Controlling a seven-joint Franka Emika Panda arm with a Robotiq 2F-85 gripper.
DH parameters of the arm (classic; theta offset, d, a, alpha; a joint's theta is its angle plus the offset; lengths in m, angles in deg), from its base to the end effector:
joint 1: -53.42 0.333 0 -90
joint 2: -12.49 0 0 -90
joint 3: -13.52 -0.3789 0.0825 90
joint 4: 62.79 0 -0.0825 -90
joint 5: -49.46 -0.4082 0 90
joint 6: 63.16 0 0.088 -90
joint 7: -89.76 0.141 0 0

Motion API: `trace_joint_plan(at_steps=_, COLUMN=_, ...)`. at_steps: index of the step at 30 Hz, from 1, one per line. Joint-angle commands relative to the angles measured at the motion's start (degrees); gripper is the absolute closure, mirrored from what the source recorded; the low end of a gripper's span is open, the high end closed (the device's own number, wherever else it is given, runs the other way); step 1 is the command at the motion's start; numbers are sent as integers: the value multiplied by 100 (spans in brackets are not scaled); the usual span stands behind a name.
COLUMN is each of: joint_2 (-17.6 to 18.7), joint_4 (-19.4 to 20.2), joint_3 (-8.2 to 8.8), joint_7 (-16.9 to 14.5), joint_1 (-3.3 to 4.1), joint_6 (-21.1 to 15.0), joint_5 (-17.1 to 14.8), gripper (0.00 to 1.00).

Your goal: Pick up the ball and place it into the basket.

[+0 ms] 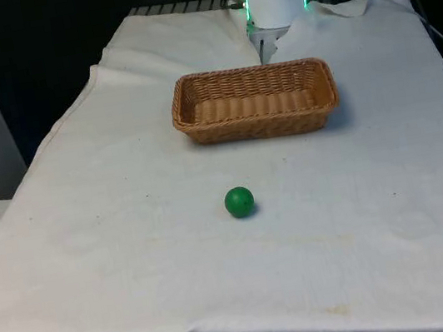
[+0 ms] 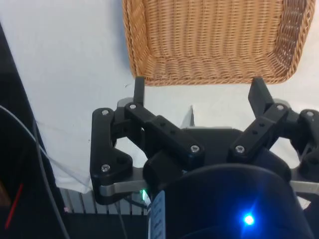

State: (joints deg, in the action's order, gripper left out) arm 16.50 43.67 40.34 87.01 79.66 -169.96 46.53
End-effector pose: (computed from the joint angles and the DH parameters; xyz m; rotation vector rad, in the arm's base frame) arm 0.5978 0.0053 0.4978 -3.1216 -0.0340 0.0871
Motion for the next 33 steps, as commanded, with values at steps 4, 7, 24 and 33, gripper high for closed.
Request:
trace_joint_plan(at_steps=4, joint_2=172, joint_4=-183, joint_3=11, joint_7=-57, joint_1=-17, joint_6=29, joint_5=-74, gripper=0)
trace_joint_plan(at_steps=7, joint_2=286, joint_4=-309, joint_3=17, joint_7=-97, joint_1=-29, joint_6=34, joint_5=-103, gripper=0)
trace_joint_plan(at_steps=24, joint_2=974, joint_4=-1049, joint_3=155, joint_7=-395, joint_1=-103, joint_6=40, joint_5=-384, gripper=0)
trace_joint_plan(at_steps=33, joint_2=1266, joint_4=-1312, joint_3=355, joint_7=-710, joint_1=-143, joint_6=0, joint_5=-659, gripper=0)
